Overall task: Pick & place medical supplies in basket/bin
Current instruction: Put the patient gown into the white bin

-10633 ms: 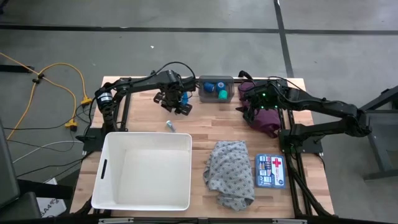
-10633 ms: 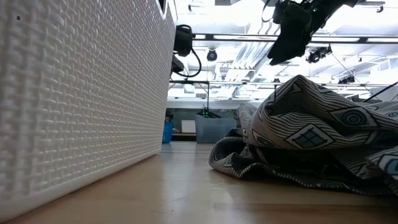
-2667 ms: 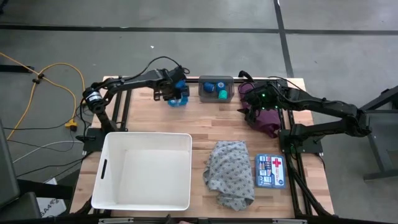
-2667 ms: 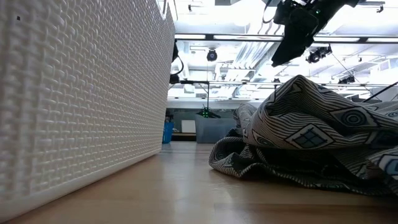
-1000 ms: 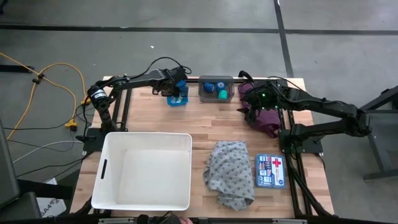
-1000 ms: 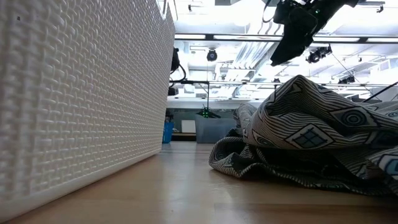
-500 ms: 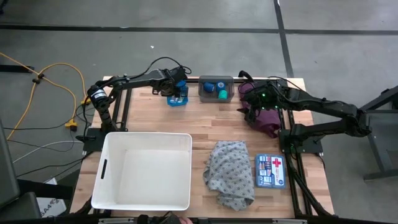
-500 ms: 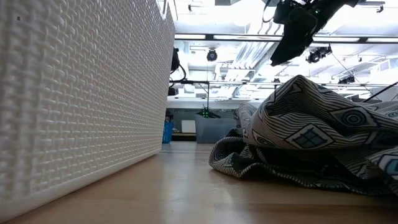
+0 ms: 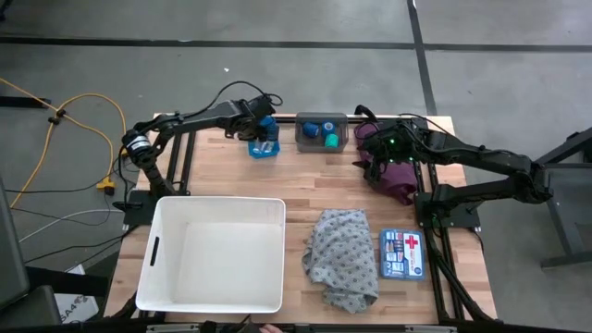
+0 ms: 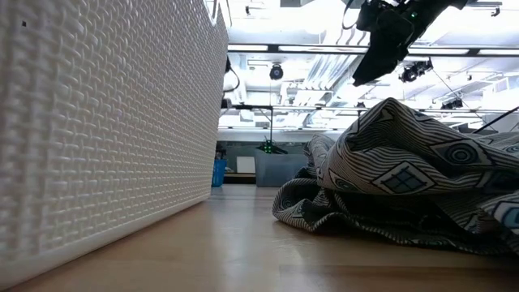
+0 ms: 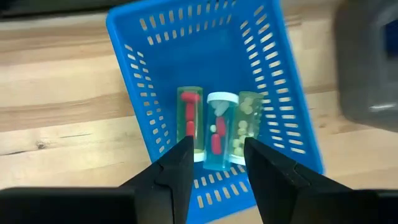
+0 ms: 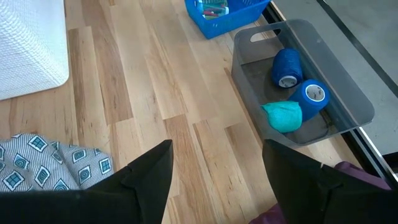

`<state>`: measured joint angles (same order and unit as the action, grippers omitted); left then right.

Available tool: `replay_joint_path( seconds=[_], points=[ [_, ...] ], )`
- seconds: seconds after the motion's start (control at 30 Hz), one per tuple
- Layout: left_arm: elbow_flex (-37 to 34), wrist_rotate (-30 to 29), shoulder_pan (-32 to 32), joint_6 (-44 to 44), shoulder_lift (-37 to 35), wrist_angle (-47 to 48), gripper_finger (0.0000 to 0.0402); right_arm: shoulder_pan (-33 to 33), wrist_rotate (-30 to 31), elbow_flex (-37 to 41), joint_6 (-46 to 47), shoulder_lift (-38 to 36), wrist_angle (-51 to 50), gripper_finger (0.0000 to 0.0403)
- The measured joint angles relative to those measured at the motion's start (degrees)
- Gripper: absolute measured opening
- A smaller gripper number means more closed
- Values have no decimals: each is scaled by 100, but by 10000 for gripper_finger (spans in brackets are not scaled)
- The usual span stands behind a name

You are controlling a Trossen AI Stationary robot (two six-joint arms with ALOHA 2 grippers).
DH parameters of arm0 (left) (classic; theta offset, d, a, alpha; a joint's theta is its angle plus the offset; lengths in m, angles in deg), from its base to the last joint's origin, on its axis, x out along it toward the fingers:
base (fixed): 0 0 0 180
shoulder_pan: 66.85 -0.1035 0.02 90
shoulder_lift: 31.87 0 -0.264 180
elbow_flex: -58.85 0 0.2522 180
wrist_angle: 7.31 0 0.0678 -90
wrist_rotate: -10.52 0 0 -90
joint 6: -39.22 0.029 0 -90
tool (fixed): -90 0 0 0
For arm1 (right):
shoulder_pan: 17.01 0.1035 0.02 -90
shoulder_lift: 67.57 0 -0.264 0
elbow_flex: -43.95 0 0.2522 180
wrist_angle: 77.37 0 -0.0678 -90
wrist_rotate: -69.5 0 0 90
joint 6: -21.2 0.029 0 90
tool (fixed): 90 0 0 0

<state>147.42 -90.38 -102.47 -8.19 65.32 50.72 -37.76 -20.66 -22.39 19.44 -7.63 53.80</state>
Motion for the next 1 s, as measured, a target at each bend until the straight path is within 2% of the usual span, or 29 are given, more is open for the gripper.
replay_joint_path(
  seconds=[0.23, 0.6, 0.87, 1.0],
  points=[
    [0, -19, 0, 74, -359, 3, 136, 2, 0, -2, 0, 0, 1, 236],
    [0, -17, 22, 355, -376, 4, 136, 1, 0, -2, 0, 0, 1, 236],
    [0, 541, 32, 755, -405, -42, 136, 0, -1, -2, 0, 1, 2, 236],
    [0, 536, 137, 766, -494, -75, 136, 0, 0, -1, 0, 0, 4, 236]
  ],
)
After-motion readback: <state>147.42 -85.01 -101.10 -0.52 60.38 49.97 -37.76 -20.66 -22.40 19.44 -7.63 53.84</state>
